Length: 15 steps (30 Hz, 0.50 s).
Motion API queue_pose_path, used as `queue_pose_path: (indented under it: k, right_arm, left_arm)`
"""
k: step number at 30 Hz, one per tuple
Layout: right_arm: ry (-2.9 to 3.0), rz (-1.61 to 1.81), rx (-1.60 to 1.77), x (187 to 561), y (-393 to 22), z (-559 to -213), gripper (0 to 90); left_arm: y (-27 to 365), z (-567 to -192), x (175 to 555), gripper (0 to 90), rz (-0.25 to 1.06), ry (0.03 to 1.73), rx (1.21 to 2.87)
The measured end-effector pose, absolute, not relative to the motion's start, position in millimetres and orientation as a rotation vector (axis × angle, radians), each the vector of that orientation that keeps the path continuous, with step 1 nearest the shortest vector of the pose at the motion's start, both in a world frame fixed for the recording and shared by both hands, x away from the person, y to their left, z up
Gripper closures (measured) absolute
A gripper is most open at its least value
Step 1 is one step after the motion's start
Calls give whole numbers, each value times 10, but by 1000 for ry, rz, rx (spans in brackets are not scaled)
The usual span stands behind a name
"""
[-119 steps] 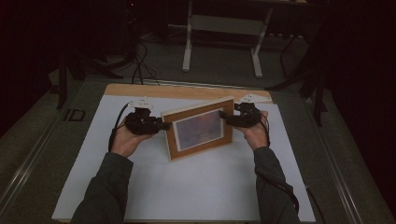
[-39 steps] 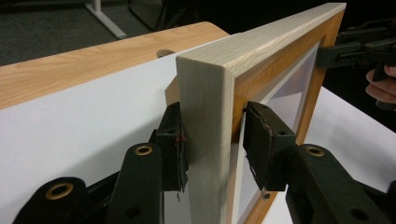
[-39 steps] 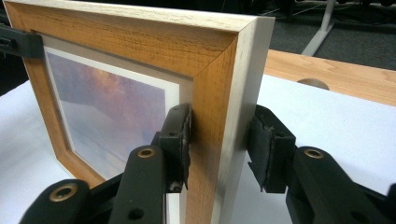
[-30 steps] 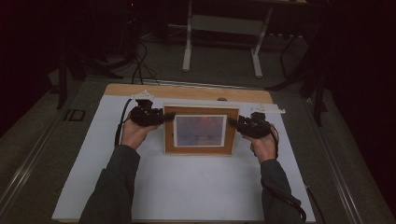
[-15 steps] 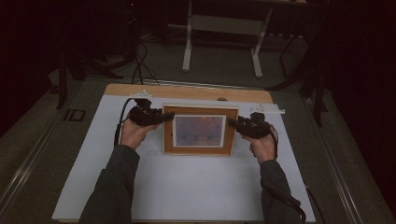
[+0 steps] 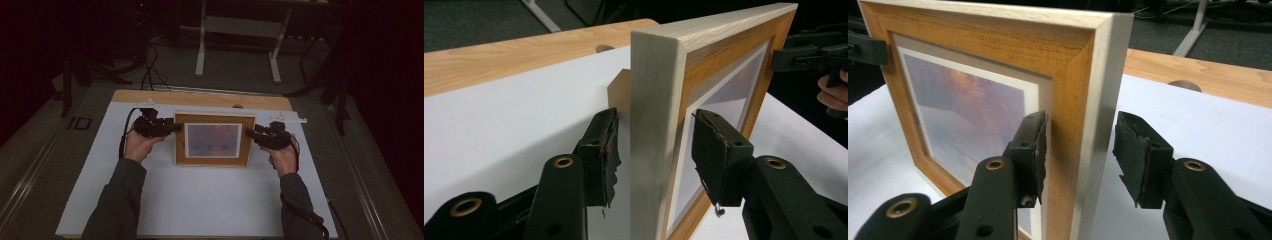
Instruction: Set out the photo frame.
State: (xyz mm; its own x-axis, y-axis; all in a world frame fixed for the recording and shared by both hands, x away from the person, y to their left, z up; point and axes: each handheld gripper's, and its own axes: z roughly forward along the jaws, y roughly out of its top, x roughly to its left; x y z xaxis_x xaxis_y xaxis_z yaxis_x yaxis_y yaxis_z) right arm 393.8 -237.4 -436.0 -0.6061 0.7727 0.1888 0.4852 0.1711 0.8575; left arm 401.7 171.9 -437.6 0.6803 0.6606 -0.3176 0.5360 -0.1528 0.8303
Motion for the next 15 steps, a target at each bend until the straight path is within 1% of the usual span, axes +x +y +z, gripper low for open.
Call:
queue_pose_path:
  k: [9,15]
  right_arm:
    - [2149,1415,1180,3861,-2433,-4270,559]
    - [2157,1405,1175,3825,-2484,-4254,590]
  left_arm:
    - [1883,-4283,3885,540,201,965,1805]
    - [1965,-4258,3805,541,245,977,1825]
